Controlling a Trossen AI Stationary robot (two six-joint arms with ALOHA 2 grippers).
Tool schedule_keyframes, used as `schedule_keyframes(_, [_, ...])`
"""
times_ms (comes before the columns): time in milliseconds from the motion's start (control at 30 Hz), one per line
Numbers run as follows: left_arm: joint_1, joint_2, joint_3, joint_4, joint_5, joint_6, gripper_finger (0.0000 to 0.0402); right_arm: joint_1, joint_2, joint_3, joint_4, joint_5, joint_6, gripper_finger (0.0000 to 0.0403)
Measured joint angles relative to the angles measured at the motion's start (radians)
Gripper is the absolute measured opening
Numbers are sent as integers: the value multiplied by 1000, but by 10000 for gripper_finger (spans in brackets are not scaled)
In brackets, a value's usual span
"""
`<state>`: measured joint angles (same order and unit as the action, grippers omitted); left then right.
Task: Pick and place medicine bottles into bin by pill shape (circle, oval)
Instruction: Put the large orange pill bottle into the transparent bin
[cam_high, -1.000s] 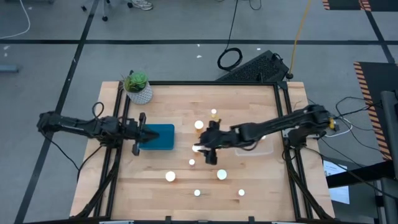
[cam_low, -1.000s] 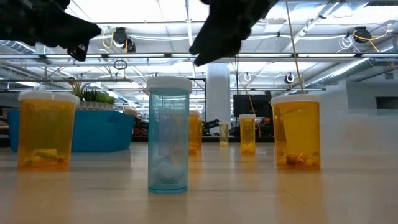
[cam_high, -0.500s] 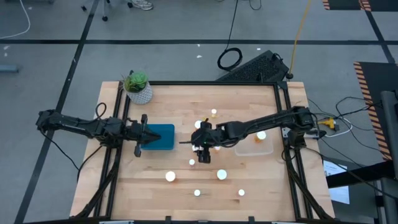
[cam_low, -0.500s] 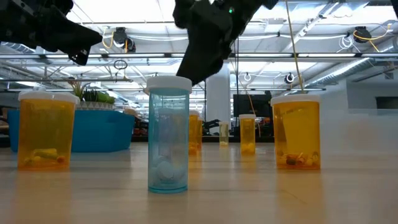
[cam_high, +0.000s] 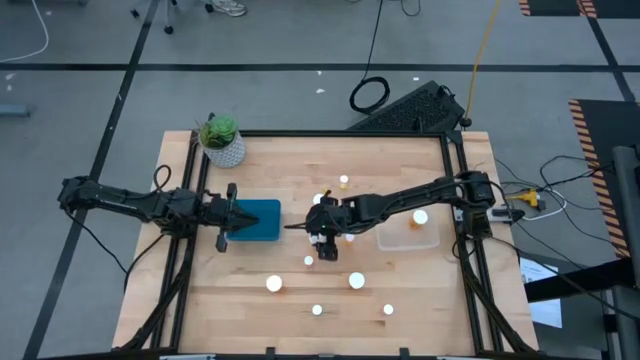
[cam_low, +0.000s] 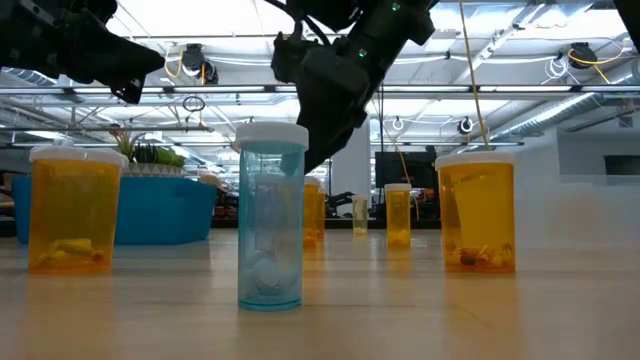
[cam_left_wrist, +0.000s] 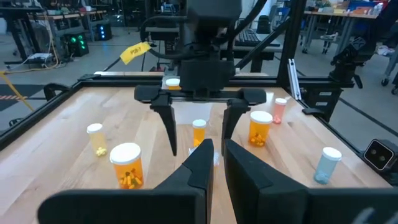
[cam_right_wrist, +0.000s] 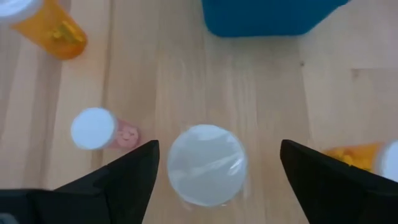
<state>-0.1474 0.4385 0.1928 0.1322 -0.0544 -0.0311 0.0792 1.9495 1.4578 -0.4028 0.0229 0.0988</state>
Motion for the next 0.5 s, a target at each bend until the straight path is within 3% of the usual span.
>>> schedule_keyframes(500, [0, 0, 0, 24, 0, 10, 42, 1, 19, -1, -16, -3, 27, 313])
